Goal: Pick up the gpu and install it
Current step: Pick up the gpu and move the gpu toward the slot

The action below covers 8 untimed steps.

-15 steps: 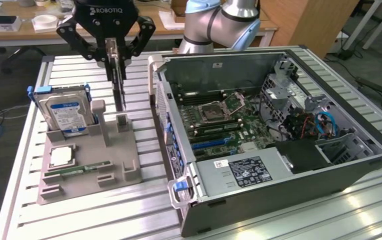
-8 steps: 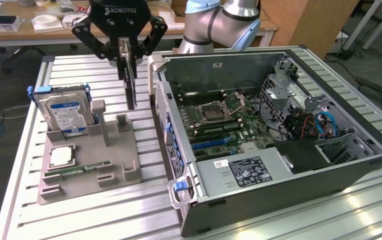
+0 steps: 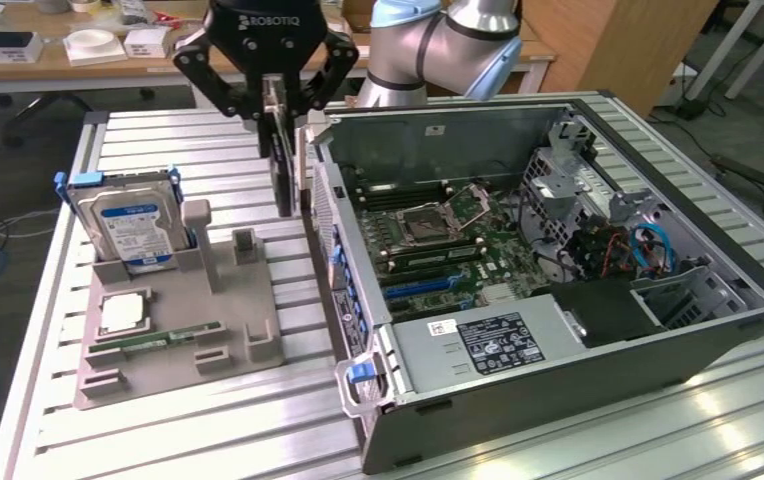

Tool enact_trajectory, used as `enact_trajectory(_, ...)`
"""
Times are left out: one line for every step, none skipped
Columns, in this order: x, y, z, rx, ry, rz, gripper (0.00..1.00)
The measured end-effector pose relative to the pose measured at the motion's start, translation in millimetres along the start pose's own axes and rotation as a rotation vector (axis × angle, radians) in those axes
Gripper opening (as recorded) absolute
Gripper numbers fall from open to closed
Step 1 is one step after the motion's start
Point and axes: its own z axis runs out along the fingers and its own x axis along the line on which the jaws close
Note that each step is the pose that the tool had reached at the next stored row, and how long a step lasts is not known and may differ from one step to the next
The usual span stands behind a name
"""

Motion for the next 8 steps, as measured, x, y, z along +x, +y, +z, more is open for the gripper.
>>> enact_trajectory(-2.2,-0.1,0.1,-0.0001,-0.0001,0.0,0.27)
enact_trajectory(-4.7,-0.1,0.0,-0.0001,0.0,0.0,0.27)
enact_trajectory(-6.7,-0.2,0.0,0.0,0.0,0.0,0.27)
enact_trajectory(-8.8,-0.2,0.1,-0.0001,-0.0001,0.0,0.27)
enact_trajectory(-11.2,-0.3,0.0,0.0,0.0,0.0,0.27)
enact_trajectory(-13.7,-0.3,0.0,0.0,0.0,0.0,0.27)
enact_trajectory(-16.0,-0.4,0.0,0.0,0.0,0.0,0.27)
enact_trajectory(-18.2,-0.4,0.1,-0.0001,0.0,0.0,0.27)
